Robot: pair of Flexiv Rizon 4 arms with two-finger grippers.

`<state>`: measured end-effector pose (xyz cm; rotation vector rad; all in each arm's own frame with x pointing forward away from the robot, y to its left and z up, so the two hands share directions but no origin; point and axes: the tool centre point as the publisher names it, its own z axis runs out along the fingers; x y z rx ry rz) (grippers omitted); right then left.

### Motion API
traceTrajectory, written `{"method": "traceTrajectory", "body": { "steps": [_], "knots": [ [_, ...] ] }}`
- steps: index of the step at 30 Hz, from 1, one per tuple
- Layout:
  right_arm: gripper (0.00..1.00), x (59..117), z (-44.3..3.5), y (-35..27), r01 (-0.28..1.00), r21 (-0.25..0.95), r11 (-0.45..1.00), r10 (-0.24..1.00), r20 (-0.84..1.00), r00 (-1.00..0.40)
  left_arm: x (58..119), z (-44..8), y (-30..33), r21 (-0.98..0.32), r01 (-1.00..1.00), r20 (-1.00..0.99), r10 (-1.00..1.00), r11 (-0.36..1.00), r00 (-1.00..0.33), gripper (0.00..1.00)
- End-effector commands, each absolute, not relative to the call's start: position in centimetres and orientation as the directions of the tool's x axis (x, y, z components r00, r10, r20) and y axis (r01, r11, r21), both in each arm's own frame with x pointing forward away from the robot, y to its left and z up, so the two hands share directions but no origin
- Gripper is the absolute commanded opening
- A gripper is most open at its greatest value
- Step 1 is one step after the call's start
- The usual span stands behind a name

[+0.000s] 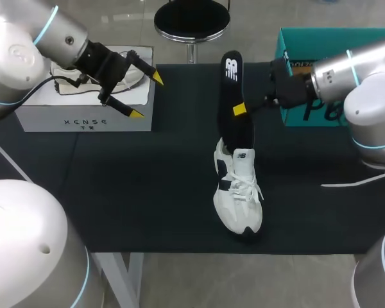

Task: Take the shoe out of the shoebox, open the shoe tongue, remove and reinsert the insole, then place the shoe into the shoebox

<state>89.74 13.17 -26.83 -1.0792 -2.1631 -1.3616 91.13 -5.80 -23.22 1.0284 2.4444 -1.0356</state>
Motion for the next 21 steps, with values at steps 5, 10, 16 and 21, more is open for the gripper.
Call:
{"method": "traceTrajectory", "body": {
  "steps": [5, 10, 16, 21],
  "knots": [
    [0.00, 90.0, -28.1, 14.2, 0.764, 0.602, 0.232, 0.408, 0.652, -0.639, 91.2, -23.2, -5.8, -0.505, 0.713, -0.504, 0.504, 0.487, -0.702, 1.00],
    [0.00, 89.5, -29.1, 14.4, 0.776, 0.588, 0.228, 0.402, 0.669, -0.625, 91.2, -23.2, -5.8, -0.505, 0.713, -0.504, 0.504, 0.487, -0.702, 1.00],
    [0.00, 88.9, -30.0, 14.2, 0.789, 0.572, 0.222, 0.399, 0.686, -0.609, 91.2, -23.2, -5.8, -0.505, 0.713, -0.504, 0.504, 0.487, -0.702, 1.00],
    [0.00, 88.0, -30.5, 14.0, 0.802, 0.551, 0.229, 0.399, 0.699, -0.594, 91.2, -23.2, -5.8, -0.505, 0.713, -0.504, 0.504, 0.487, -0.702, 1.00]
  ]
}}
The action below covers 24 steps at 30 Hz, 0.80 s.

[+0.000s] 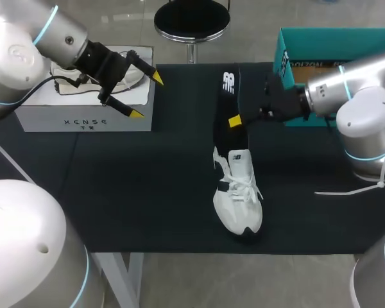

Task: Take the shoe out of the shoebox, open the shoe tongue, remove and reinsert the insole, then place the shoe into the shoebox

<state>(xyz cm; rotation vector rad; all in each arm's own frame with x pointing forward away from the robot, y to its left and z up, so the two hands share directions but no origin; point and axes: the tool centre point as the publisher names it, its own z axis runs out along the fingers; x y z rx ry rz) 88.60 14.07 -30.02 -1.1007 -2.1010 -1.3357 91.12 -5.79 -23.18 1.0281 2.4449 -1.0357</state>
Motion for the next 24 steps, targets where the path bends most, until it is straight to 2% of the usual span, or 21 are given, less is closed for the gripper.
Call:
{"method": "traceTrajectory", "body": {
  "steps": [1, 24],
  "knots": [
    [0.00, 87.7, -30.6, 13.9, 0.806, 0.545, 0.231, 0.400, 0.702, -0.590, 91.2, -23.2, -5.8, -0.505, 0.713, -0.504, 0.504, 0.487, -0.702, 1.00],
    [0.00, 82.7, -33.2, 13.5, 0.852, 0.457, 0.256, 0.407, 0.748, -0.524, 91.2, -23.2, -5.8, -0.505, 0.713, -0.504, 0.504, 0.487, -0.702, 1.00]
  ]
}}
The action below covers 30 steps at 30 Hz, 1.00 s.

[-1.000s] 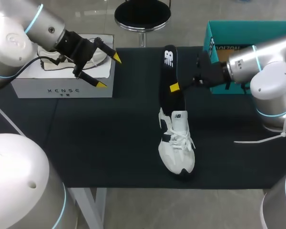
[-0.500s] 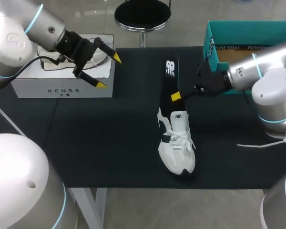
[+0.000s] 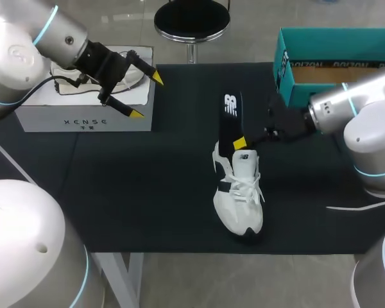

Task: Take the shoe out of the shoebox, open the shoe tongue, remove and reinsert the insole, then place the shoe into the shoebox

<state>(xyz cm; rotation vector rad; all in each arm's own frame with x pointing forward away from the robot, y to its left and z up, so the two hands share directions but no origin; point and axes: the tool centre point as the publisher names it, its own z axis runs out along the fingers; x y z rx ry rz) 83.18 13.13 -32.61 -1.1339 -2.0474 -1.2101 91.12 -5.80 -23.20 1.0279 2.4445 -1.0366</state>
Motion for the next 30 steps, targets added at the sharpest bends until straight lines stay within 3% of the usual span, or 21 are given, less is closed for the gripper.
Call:
{"method": "traceTrajectory", "body": {
  "steps": [1, 9, 11, 15, 30],
  "knots": [
    [0.00, 82.6, -33.3, 13.7, 0.853, 0.455, 0.257, 0.406, 0.750, -0.523, 91.2, -23.2, -5.8, -0.505, 0.713, -0.504, 0.504, 0.487, -0.702, 1.00],
    [0.00, 82.9, -33.4, 14.0, 0.861, 0.435, 0.262, 0.405, 0.761, -0.507, 91.2, -23.2, -5.8, -0.505, 0.713, -0.504, 0.504, 0.487, -0.702, 1.00],
    [0.29, 83.3, -33.1, 13.9, 0.861, 0.436, 0.262, 0.408, 0.758, -0.508, 91.2, -23.2, -5.8, -0.505, 0.713, -0.504, 0.504, 0.487, -0.702, 1.00],
    [0.44, 84.2, -32.7, 13.6, 0.856, 0.442, 0.268, 0.413, 0.750, -0.517, 91.2, -23.2, -5.8, -0.505, 0.713, -0.504, 0.504, 0.487, -0.702, 1.00],
    [0.34, 87.2, -32.1, 13.7, 0.835, 0.466, 0.293, 0.400, 0.733, -0.550, 91.2, -23.2, -5.8, -0.505, 0.713, -0.504, 0.504, 0.487, -0.702, 1.00]
  ]
}}
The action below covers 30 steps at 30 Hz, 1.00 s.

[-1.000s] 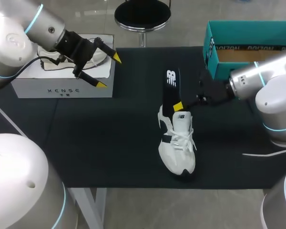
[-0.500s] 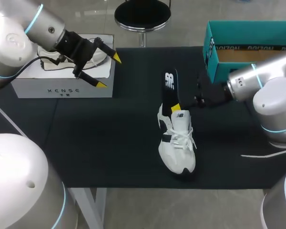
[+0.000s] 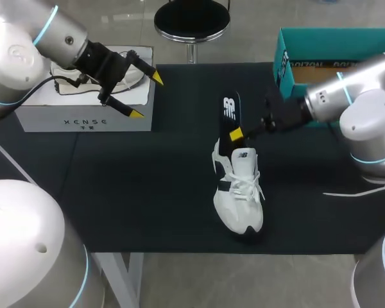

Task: Take the shoe out of the shoebox, open the shoe tongue, remove and reinsert the insole, then place the shoe into the shoebox

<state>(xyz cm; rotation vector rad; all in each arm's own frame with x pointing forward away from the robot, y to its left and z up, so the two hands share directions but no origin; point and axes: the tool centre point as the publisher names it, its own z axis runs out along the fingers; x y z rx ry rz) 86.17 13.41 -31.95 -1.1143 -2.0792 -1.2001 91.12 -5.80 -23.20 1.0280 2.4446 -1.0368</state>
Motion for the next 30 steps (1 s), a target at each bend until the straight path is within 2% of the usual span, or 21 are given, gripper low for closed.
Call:
{"method": "traceTrajectory", "body": {
  "steps": [1, 5, 6, 30],
  "knots": [
    [0.34, 87.4, -32.0, 13.7, 0.834, 0.467, 0.295, 0.400, 0.732, -0.552, 91.2, -23.2, -5.8, -0.505, 0.713, -0.504, 0.504, 0.487, -0.702, 1.00],
    [0.26, 88.1, -32.2, 13.5, 0.830, 0.469, 0.303, 0.400, 0.727, -0.557, 91.2, -23.2, -5.8, -0.505, 0.713, -0.504, 0.504, 0.487, -0.702, 1.00],
    [0.00, 88.2, -32.3, 13.5, 0.829, 0.469, 0.305, 0.400, 0.727, -0.558, 91.2, -23.2, -5.8, -0.505, 0.713, -0.504, 0.504, 0.487, -0.702, 1.00],
    [0.00, 84.0, -34.4, 13.8, 0.864, 0.381, 0.329, 0.382, 0.783, -0.490, 91.2, -23.2, -5.8, -0.505, 0.713, -0.504, 0.504, 0.487, -0.702, 1.00]
  ]
}}
